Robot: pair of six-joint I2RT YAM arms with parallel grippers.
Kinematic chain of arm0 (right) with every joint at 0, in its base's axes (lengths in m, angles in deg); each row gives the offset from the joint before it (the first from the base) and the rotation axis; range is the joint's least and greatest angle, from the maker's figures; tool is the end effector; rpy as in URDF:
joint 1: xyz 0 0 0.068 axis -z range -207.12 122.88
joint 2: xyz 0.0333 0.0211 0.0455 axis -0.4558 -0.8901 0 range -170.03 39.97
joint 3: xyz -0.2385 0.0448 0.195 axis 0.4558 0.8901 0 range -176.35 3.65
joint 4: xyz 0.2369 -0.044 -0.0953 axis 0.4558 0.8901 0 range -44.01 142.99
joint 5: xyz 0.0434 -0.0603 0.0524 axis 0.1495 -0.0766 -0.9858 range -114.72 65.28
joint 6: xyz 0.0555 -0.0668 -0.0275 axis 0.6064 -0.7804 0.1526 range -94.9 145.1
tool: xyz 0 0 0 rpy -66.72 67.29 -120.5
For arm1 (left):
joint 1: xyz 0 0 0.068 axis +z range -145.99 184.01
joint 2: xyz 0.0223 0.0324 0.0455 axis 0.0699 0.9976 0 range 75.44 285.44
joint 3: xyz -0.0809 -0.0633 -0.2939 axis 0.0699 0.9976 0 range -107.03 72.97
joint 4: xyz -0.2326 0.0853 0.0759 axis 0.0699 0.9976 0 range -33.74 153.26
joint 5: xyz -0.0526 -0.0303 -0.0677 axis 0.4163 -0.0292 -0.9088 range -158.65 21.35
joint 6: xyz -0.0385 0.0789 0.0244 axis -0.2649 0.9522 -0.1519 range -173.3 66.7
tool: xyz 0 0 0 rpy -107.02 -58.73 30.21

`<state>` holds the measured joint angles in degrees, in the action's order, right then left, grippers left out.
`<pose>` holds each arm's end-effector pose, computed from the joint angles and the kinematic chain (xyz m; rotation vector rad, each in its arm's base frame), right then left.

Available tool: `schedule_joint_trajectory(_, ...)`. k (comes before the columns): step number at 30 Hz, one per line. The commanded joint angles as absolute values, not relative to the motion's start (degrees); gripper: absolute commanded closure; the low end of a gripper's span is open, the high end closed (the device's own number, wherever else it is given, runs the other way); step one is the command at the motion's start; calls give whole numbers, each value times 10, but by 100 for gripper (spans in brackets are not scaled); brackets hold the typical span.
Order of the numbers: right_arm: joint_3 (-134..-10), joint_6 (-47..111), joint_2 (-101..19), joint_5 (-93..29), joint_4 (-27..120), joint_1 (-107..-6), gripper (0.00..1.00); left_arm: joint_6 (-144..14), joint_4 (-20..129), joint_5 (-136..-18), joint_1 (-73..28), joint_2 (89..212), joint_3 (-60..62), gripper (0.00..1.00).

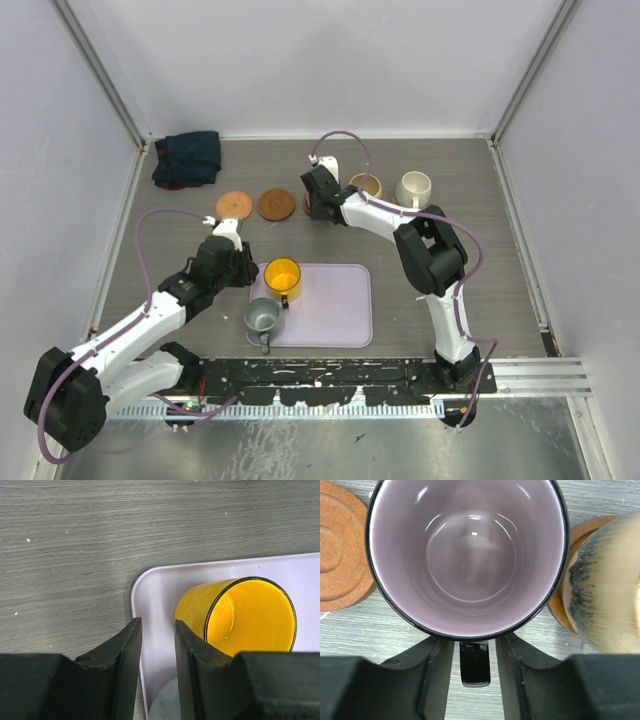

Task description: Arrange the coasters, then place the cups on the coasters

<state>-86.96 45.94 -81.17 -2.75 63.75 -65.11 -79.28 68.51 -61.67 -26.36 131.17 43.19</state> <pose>0.4254 0.2935 0.1902 -0.1772 2.3291 0.0420 0.1906 -0.1002 0.2164 0.0196 2.2617 -0.3967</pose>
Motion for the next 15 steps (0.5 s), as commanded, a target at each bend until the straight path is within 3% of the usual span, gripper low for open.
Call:
schedule_joint_trajectory(1, -869, 463, -799, -17, 630, -660, 53, -791, 653, -621, -265, 1302, 427, 66)
schedule_joint_trajectory(15, -860, 455, -788, -4, 631, -692, 50, -796, 651, -620, -265, 1299, 430, 66)
